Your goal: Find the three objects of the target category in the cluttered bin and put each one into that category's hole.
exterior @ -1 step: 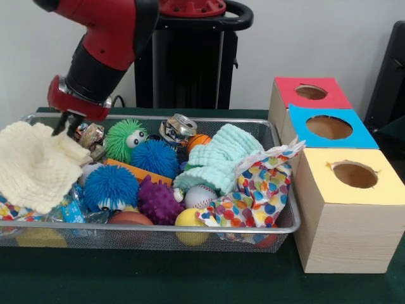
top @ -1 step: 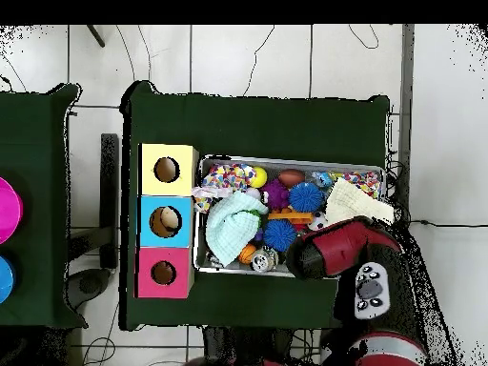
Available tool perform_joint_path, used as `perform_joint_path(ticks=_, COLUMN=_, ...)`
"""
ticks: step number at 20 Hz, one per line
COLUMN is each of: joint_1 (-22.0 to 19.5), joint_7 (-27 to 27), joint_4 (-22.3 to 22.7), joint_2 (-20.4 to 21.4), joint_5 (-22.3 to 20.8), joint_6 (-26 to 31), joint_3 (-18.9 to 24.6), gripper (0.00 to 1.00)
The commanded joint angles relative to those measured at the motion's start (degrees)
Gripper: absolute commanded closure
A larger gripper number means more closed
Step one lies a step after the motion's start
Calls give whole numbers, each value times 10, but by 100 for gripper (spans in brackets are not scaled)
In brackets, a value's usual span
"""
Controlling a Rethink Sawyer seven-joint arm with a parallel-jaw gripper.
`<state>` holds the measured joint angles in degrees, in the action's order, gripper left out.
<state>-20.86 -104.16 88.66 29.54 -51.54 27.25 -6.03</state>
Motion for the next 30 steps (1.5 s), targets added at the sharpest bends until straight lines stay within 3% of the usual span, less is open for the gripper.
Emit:
perform_joint_path(ticks=1, joint_1=-85, joint_7=266, joint_4=105, joint_2=51, joint_5=75, joint_6=78, joint_3=223, gripper=100)
perform_joint_path(ticks=4, joint_1=-98, joint_7=281, joint_4=112, joint_2=51, joint_5=79, joint_6=93, joint_3=238, gripper=100)
perform_joint_path(ticks=8, joint_1=-127, joint_7=344, joint_4=125, joint_2=60, joint_5=82, joint_6=136, joint_3=269, gripper=100)
perform_joint_path(ticks=16, joint_1=-297, joint_7=450, joint_4=204, joint_2=48, joint_5=187, joint_6=208, joint_3=445, gripper=100)
perform_joint_path(ticks=25, joint_1=-395, joint_7=496, joint_4=248, joint_2=-4, joint_5=253, joint_6=287, joint_3=563, gripper=100)
perform_joint_path(ticks=30, joint_1=-436, joint_7=485, joint_4=270, joint_2=-30, joint_5=273, joint_6=274, joint_3=610, gripper=100)
